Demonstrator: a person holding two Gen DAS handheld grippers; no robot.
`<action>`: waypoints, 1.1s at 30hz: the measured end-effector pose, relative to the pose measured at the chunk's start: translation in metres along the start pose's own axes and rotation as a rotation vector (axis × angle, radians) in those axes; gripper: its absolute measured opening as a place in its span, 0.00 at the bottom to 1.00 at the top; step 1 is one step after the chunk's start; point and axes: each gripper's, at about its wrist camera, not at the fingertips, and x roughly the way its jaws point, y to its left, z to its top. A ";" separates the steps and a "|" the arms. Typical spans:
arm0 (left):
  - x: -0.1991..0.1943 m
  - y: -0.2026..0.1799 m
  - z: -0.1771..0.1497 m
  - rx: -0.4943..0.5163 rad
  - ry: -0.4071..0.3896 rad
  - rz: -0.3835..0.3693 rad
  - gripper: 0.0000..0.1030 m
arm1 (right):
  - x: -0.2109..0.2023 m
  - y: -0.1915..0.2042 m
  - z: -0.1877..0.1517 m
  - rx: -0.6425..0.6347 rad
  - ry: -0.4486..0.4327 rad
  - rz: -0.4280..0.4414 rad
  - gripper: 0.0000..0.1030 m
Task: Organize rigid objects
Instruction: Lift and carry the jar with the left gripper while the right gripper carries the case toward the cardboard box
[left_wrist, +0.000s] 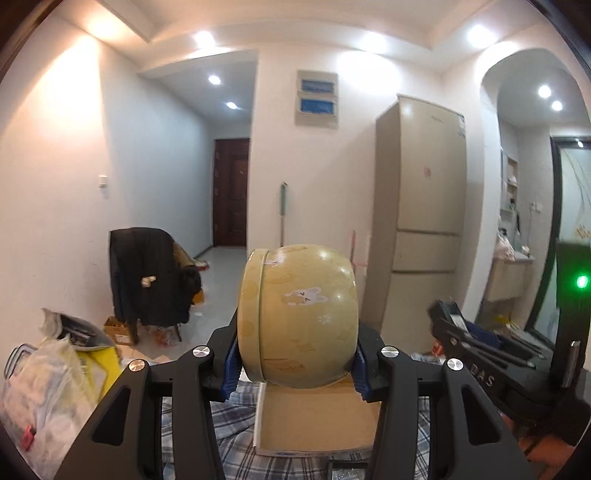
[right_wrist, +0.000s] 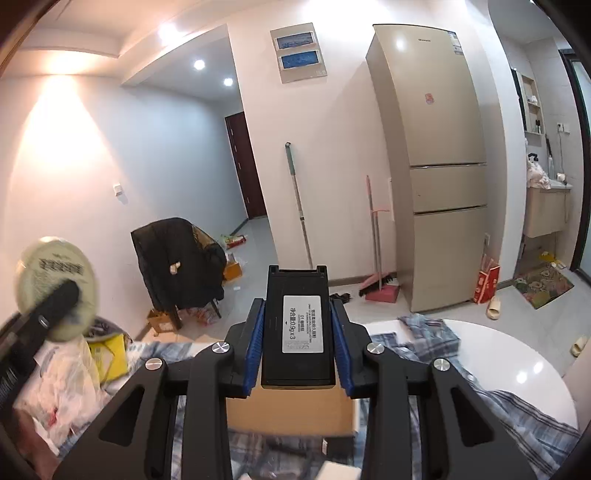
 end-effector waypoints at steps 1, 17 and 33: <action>0.011 0.001 -0.004 0.001 0.018 -0.001 0.49 | 0.007 0.001 0.001 0.005 0.005 0.004 0.32; 0.178 0.032 -0.109 0.019 0.459 -0.077 0.49 | 0.114 -0.049 -0.070 0.017 0.271 -0.108 0.32; 0.218 0.023 -0.164 0.081 0.696 -0.048 0.49 | 0.144 -0.046 -0.099 0.007 0.420 -0.092 0.32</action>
